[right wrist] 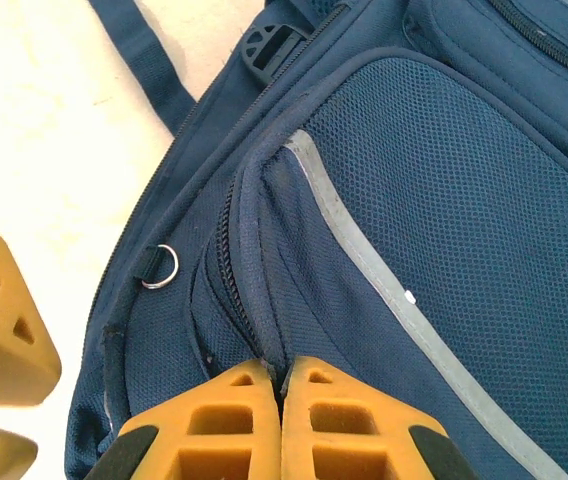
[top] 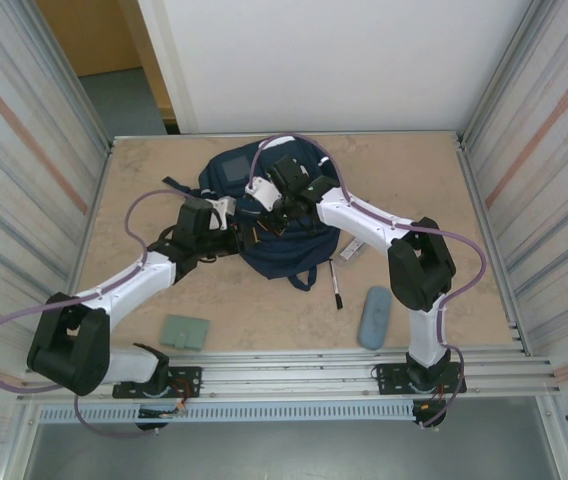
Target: Pack the student bag
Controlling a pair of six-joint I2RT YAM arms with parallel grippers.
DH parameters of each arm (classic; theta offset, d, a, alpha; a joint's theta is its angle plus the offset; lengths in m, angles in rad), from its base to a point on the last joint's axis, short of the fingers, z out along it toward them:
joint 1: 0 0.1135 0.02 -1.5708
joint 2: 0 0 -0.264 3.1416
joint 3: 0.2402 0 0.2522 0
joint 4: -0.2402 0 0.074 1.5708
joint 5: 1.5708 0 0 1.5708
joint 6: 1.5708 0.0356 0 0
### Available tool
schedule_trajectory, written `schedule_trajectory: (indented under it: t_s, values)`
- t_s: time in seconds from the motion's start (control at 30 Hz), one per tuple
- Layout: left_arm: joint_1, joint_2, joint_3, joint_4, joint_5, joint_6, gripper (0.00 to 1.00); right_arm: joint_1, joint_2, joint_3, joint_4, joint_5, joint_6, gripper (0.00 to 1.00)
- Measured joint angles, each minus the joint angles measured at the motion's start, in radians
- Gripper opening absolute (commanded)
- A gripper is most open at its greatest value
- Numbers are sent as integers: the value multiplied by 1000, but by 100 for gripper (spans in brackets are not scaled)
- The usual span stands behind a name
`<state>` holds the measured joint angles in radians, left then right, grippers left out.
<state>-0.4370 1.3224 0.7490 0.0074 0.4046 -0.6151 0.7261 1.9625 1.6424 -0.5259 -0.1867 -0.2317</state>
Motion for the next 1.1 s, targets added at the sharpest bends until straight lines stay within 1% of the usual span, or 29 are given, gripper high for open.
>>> schedule_trajectory:
  t_s: [0.07, 0.1, 0.23, 0.3, 0.43, 0.53, 0.83, 1.1]
  values:
    - [-20, -8, -9, -3, -29, -42, 37, -2, 1, 2, 0, -9, 16, 0]
    - [-47, -21, -16, -11, -60, -67, 38, -4, 1, 2, 0, -18, 25, 0]
    - [-201, -78, -17, -56, -224, -131, 37, -12, 1, 3, 1, -52, 66, 0]
    - [-243, -82, -7, -75, -279, -150, 35, -15, 1, 5, 2, -70, 82, 0]
    - [-242, -57, 35, -127, -381, -169, 32, -19, 4, 24, 0, -91, 101, 0]
    - [-240, -36, 63, -147, -432, -176, 33, -20, 10, 45, 0, -99, 109, 0]
    - [-240, 37, 110, -187, -496, -201, 29, -26, 11, 46, 0, -107, 120, 0]
    - [-238, 59, 115, -256, -564, -233, 26, -31, 12, 46, 0, -124, 124, 0]
